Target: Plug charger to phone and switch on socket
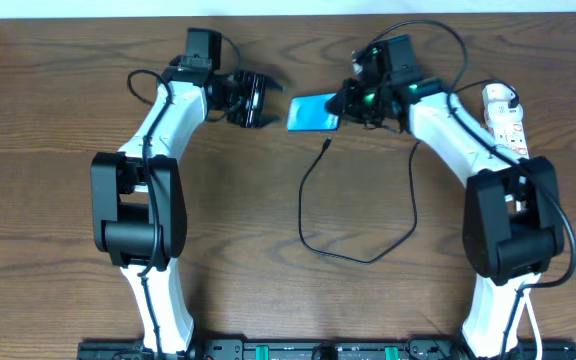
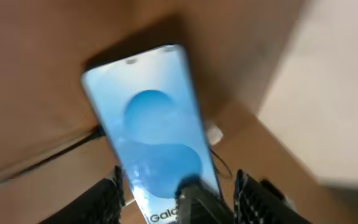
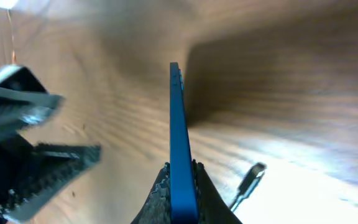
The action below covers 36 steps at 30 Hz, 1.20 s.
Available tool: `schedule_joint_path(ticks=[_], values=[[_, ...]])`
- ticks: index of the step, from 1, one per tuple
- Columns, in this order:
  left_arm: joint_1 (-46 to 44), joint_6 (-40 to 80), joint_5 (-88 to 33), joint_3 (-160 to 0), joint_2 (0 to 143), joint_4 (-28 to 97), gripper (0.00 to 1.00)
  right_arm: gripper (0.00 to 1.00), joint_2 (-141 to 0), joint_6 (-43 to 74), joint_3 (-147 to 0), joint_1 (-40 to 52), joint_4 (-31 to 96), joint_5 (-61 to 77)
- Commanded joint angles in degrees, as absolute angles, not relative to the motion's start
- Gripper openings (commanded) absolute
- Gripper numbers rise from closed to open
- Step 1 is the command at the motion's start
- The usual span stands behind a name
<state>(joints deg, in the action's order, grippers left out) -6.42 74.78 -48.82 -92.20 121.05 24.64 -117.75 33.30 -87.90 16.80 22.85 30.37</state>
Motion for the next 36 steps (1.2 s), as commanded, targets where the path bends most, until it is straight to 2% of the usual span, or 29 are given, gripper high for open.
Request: schedule_joint_path(ticks=[1,6,11,19,25,31,36], values=[[-6.2,68.7,-55.4,-93.1,120.1,17.7,0.57,0.01,-112.3,35.3,-87.9,15.3,20.5,31.1],[-6.2,68.8,-57.6,-93.1,120.1,6.8,0.56,0.01,-109.6,39.2,-87.9,13.1,15.6,33.2],[-6.2,68.8,-57.6,-93.1,120.1,2.1,0.57,0.01,-108.9,46.9,-87.9,12.0,10.9,36.4],[-6.2,72.8,-56.3,-93.1,120.1,1.8,0.57,0.01,-108.9,69.0,-87.9,12.2,4.5,34.3],[-6.2,77.2,-56.3,-93.1,120.1,-5.3,0.56,0.02,-108.9,86.2,-87.9,13.7,4.8,28.4],[-6.2,82.3,-55.7,-93.1,120.1,-14.5,0.52,0.01,-108.9,91.7,-87.9,16.3,4.7,24.7],[-6.6,82.4,-55.4,-93.1,120.1,-15.5,0.52,0.02,-108.9,91.7,-87.9,17.9,1.7,23.9]])
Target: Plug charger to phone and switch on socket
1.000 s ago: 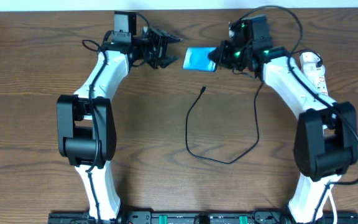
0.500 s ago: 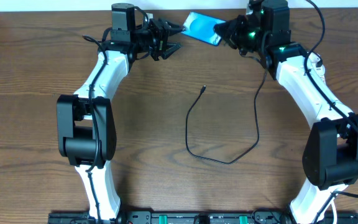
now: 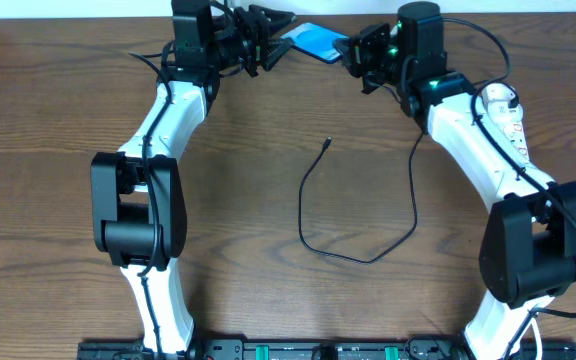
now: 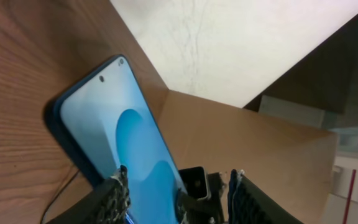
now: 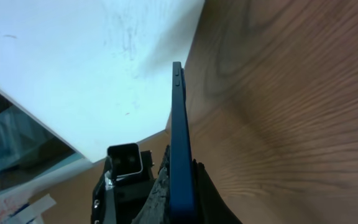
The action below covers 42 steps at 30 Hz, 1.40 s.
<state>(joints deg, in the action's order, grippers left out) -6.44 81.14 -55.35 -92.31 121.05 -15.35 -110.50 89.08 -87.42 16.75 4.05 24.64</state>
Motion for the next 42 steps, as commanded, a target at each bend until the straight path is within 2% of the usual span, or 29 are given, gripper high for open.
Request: schedule_joint_path(ticks=[1,16,29,32,38,42], values=[[-6.7,82.4,-55.4,-93.1,120.1,-15.5,0.51,0.01,-108.9,91.7,-87.9,18.0,0.9,23.8],[-7.1,82.4,-56.1,-93.1,120.1,-15.5,0.5,0.02,-108.9,90.0,-87.9,17.2,-1.0,17.5],[-7.4,82.4,-55.9,-93.1,120.1,-15.5,0.5,0.02,-108.9,92.9,-87.9,19.4,-5.7,26.6],[-7.5,82.4,-55.9,-93.1,120.1,-15.5,0.42,0.02,-108.9,92.7,-87.9,20.4,-5.5,27.8],[-7.5,82.4,-56.2,-93.1,120.1,-15.5,0.33,0.02,-108.9,92.5,-87.9,20.7,-4.7,29.6],[-7.5,82.7,-56.4,-93.1,120.1,-15.6,0.32,0.01,-108.9,92.5,-87.9,20.8,-4.7,32.5]])
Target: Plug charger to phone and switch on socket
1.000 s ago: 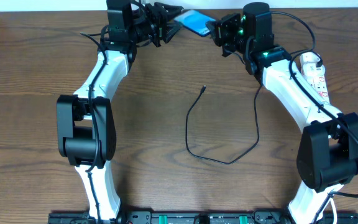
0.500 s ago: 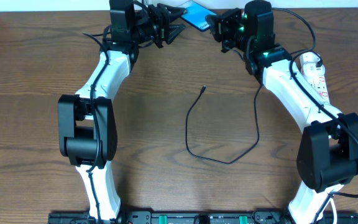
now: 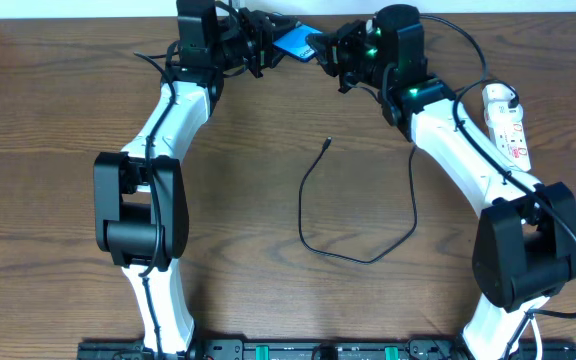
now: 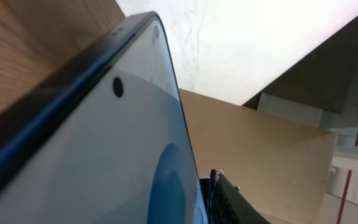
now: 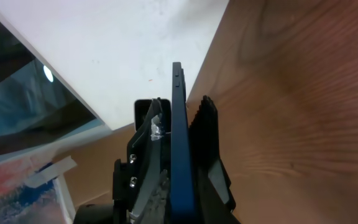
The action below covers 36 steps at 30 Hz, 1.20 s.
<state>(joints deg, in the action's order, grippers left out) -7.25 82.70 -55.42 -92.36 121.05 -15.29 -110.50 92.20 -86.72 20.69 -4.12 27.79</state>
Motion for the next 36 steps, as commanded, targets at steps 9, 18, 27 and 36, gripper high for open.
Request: schedule_joint_path(ticks=[9,18,27,36], values=[[-7.5,86.2,-57.6,-93.1,120.1,-15.6,0.32,0.01,-108.9,90.7,-87.9,21.4,-5.3,37.2],[-7.5,88.9,-56.8,-93.1,120.1,-15.6,0.22,0.01,-108.9,91.7,-87.9,24.0,-7.5,37.9],[-7.5,88.9,-56.8,-93.1,120.1,-15.6,0.08,0.02,-108.9,91.8,-87.9,24.1,-7.5,37.9],[-7.5,88.7,-56.8,-93.1,120.1,-15.6,0.07,0.17,-108.9,91.7,-87.9,24.1,-7.5,37.9]])
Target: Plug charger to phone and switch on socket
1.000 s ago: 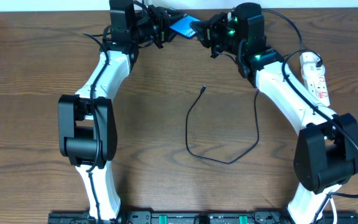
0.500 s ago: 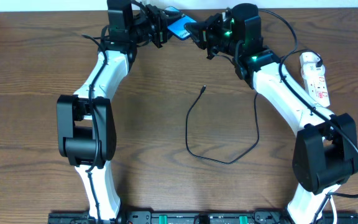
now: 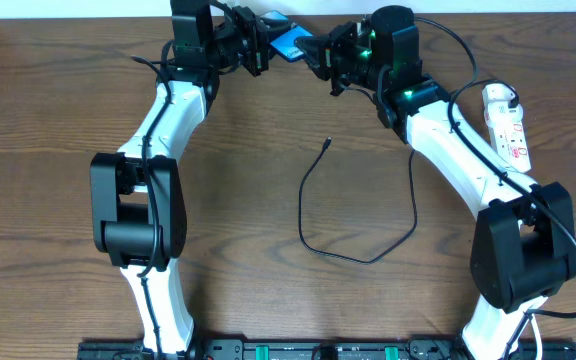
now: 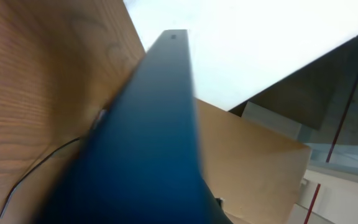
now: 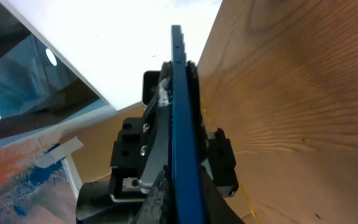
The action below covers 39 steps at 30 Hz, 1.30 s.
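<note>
Lifted over the table's far edge, the blue phone (image 3: 288, 44) is held between both grippers. My right gripper (image 3: 320, 55) is shut on one end; in its wrist view the phone (image 5: 182, 124) stands edge-on between its fingers. My left gripper (image 3: 258, 45) is on the other end, its fingers pressed against both faces. In the left wrist view the phone (image 4: 148, 143) fills the frame and hides the fingers. The black charger cable (image 3: 368, 258) lies on the table, its free plug (image 3: 327, 143) pointing at the far edge. The white power strip (image 3: 505, 125) lies at the right.
The cable loops across the middle of the wooden table (image 3: 68, 200) and runs up toward my right arm and the power strip. A white wall borders the table's far edge, just behind both grippers.
My left gripper's fingers stood apart on either side of the phone; now they press on its faces. The phone now shows edge-on in the left wrist view. My right gripper keeps its hold.
My right gripper held the phone over the table's upper middle, with the left gripper open beside it. Then both were at the far edge, the phone still in the right. The left fingers then straddled the phone, and now both grippers hold it.
</note>
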Available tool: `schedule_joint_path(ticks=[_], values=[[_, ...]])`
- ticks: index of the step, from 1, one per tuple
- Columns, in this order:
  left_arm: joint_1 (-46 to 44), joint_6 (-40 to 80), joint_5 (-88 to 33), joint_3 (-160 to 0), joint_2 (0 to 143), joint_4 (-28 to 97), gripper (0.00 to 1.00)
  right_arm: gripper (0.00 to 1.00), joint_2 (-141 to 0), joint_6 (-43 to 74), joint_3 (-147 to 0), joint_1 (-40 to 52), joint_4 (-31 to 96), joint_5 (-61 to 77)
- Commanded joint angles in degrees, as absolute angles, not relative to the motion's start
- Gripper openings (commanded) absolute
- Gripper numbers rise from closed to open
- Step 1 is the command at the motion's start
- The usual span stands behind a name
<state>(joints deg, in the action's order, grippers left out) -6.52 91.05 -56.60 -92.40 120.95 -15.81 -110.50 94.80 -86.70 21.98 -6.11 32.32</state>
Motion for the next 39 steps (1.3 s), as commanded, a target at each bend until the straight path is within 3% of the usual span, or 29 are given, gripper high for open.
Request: schedule_joint_path(ticks=[1,4,10,14,18,23,28,39], values=[[-7.5,88.5,-56.8,-93.1,120.1,-15.6,0.07,0.22,-108.9,91.7,-87.9,24.1,-7.5,37.9],[-7.4,86.2,-56.8,-93.1,120.1,-15.6,0.08,0.36,-108.9,91.7,-87.9,24.0,-6.6,37.9],[-6.8,79.6,-56.8,-93.1,120.1,-15.6,0.07,0.47,-108.9,87.9,-87.9,23.4,-5.3,37.5],[-5.0,65.1,-59.4,-93.1,120.1,-15.2,0.08,0.59,-108.9,70.1,-87.9,21.1,-1.1,35.7],[-2.7,51.1,-63.7,-93.0,120.1,-12.4,0.07,0.66,-108.9,54.5,-87.9,18.4,7.2,32.1],[0.5,39.7,-68.0,-93.0,120.1,-5.4,0.07,0.71,-108.9,43.9,-87.9,16.4,19.0,22.9],[2.3,37.9,-72.2,-93.0,120.1,-4.8,0.07,0.72,-108.9,36.0,-87.9,16.7,26.0,16.1],[2.5,37.7,-72.0,-93.0,120.1,-4.9,0.07,0.57,-109.4,31.0,-87.9,21.3,31.9,13.0]])
